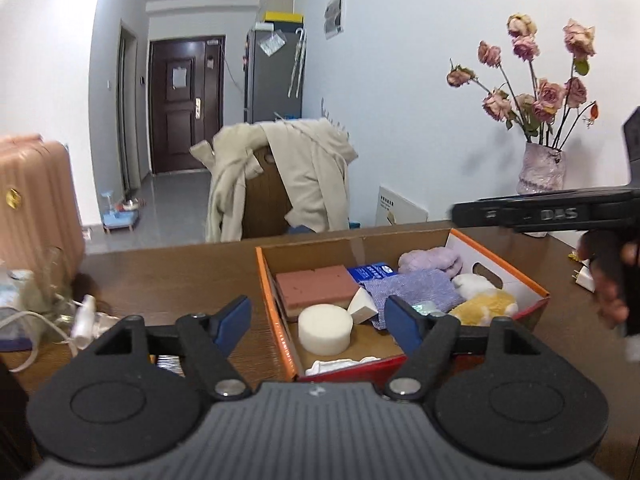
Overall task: Organize soft objects
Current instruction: 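Withdraw both grippers from the box back over the remaining items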
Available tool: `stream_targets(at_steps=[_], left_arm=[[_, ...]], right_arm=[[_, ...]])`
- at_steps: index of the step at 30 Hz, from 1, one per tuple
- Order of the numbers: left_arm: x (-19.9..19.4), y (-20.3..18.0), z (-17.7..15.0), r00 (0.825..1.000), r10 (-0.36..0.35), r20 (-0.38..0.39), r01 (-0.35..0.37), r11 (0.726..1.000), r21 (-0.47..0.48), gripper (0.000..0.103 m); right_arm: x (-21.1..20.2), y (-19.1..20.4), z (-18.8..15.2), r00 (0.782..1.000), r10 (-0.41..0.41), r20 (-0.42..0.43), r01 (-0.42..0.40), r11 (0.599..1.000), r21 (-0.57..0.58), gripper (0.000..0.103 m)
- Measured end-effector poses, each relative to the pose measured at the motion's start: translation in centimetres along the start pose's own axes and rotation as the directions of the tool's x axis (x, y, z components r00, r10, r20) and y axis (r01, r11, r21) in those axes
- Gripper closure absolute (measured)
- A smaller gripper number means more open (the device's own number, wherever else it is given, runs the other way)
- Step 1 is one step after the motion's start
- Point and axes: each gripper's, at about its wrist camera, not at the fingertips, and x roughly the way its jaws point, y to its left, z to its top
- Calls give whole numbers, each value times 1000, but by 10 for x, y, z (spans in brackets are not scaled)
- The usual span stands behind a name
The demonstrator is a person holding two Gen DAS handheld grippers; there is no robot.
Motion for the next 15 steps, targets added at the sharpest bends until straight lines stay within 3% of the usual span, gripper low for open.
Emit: stream_targets(at_steps=[8, 11, 15], left_arm=[[-83, -21, -7, 995, 50, 90, -50, 999, -3, 18], [-113, -38, -26, 992, 48, 120, -45, 999, -29, 13], [-139, -56, -55, 992, 47, 117, -38, 996, -81, 10]], right_arm=[[-100, 14, -5, 996, -60, 70, 65, 995, -78, 43], [-131, 20, -21, 995, -66, 80, 73, 994, -86, 34], [-167, 34, -61, 996, -56, 70, 63, 993, -100, 32]])
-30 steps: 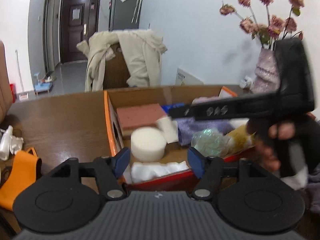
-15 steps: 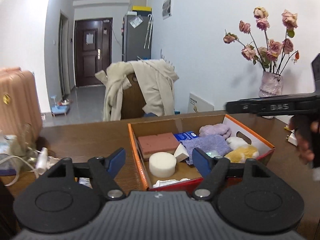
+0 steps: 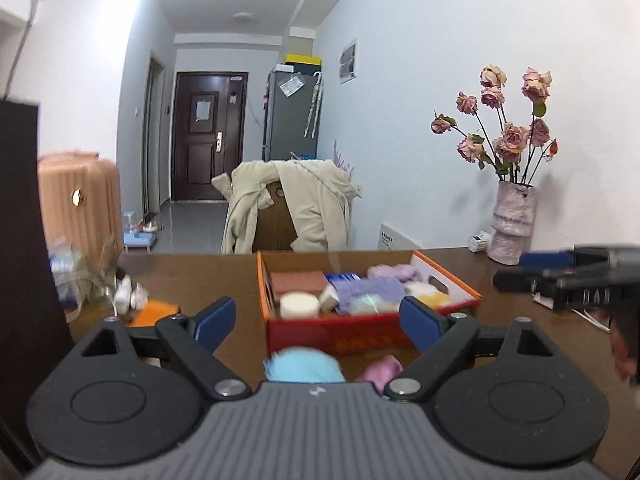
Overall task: Organize soft objects
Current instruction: 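Withdraw both grippers from the box back over the remaining items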
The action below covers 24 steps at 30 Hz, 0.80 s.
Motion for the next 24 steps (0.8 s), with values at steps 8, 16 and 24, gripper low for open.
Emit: stream_targets(at_steps=[8, 16, 24], left_arm=[[-27, -16, -57, 992, 44, -121, -48, 998, -32, 8], [-44, -19, -66, 992, 52, -119, -56, 998, -27, 7], [-14, -19, -69, 986, 17, -166, -33, 995, -95, 7]], right_arm=[[-52, 31, -83, 1000, 5, -9, -5, 1000, 29, 23], [-70, 43, -113, 996, -9, -86, 11, 1000, 22, 21], [-62, 40, -112, 995, -8, -95, 12, 999, 42, 21]])
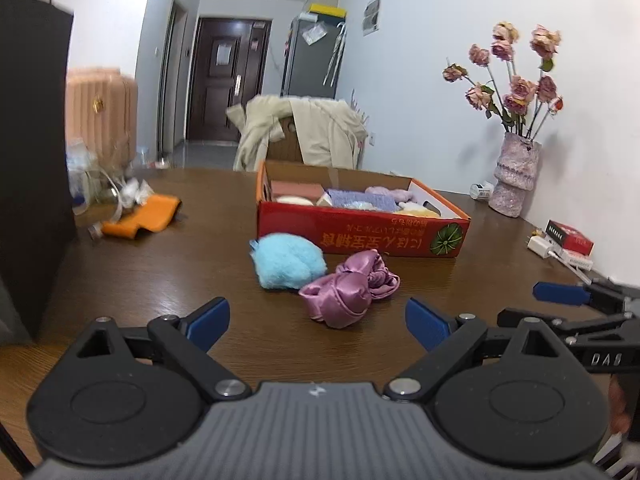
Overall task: Organize soft objects
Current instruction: 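Withdraw both grippers from the box back over the remaining items, then close both grippers on the pink satin bow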
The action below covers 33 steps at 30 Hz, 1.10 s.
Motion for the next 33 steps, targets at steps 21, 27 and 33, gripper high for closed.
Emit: stream_targets(at_steps=[21, 27, 33], left_arm=[[126, 9, 0, 986, -123, -111, 118, 991, -55, 68], [131, 24, 1, 982, -149, -115, 140, 986, -87, 68], [140, 37, 2, 972, -201, -120, 182, 971, -154, 69]], right_arm=[[118, -33, 44, 997, 48, -60, -41, 993, 109, 34], [181, -32, 42, 983, 116, -146, -92, 983, 159, 57], [205, -38, 30, 961, 210, -181, -157, 950, 269, 75]])
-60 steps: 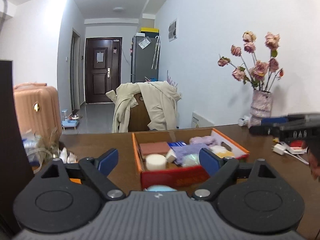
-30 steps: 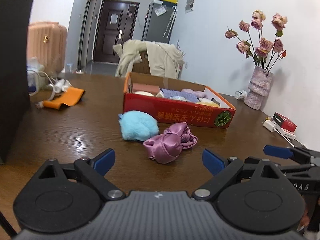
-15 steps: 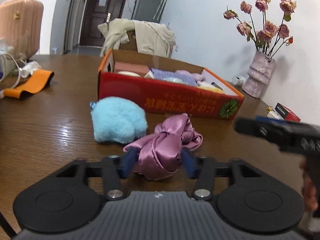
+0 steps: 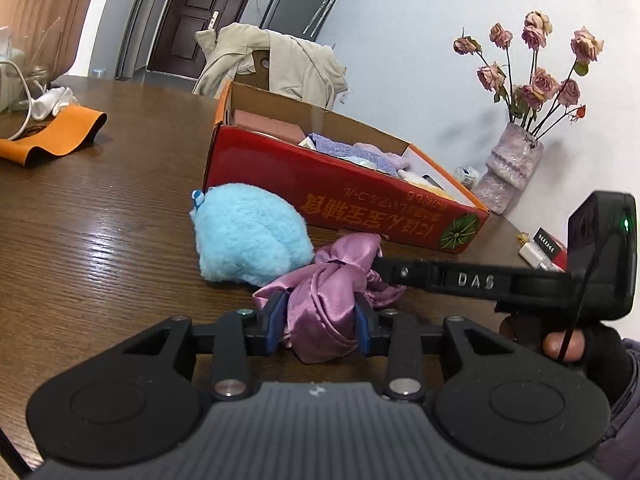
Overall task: Organize soft objects
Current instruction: 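Close both grippers on the pink satin bow, then carry the pink satin bow with both grippers down into the box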
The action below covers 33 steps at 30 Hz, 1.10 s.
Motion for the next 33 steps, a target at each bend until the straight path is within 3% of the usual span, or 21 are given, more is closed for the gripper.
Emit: stream_targets(at_steps=[1, 2, 8, 13, 16, 24, 33], left_arm=[[1, 0, 0, 1000, -2, 1, 2, 1000, -2, 70], [1, 1, 0, 1000, -5, 1, 5, 1000, -3, 71], [1, 1, 0, 1000, -17, 5, 17, 1000, -3, 79], [-11, -11, 0, 1000, 12, 16, -13, 999, 44, 85], [-34, -29, -4, 998, -13, 64, 6, 995, 103, 85], [-84, -74, -3, 990, -48, 133, 27, 988, 152, 89], [-99, -102, -3, 983, -47, 180, 16, 985, 169, 91]], right_arm=[[0, 0, -1, 1000, 7, -3, -7, 1000, -4, 86], [1, 1, -2, 1000, 7, -10, -7, 1000, -13, 88], [2, 12, -7, 999, -37, 6, 37, 996, -78, 91], [-7, 13, -8, 999, -49, 6, 49, 998, -31, 94], [-33, 22, -15, 998, -42, 48, 43, 999, -30, 94], [-125, 32, -41, 989, 3, 148, -2, 1000, -11, 94], [-178, 37, -55, 974, 27, 224, -17, 999, -49, 94]])
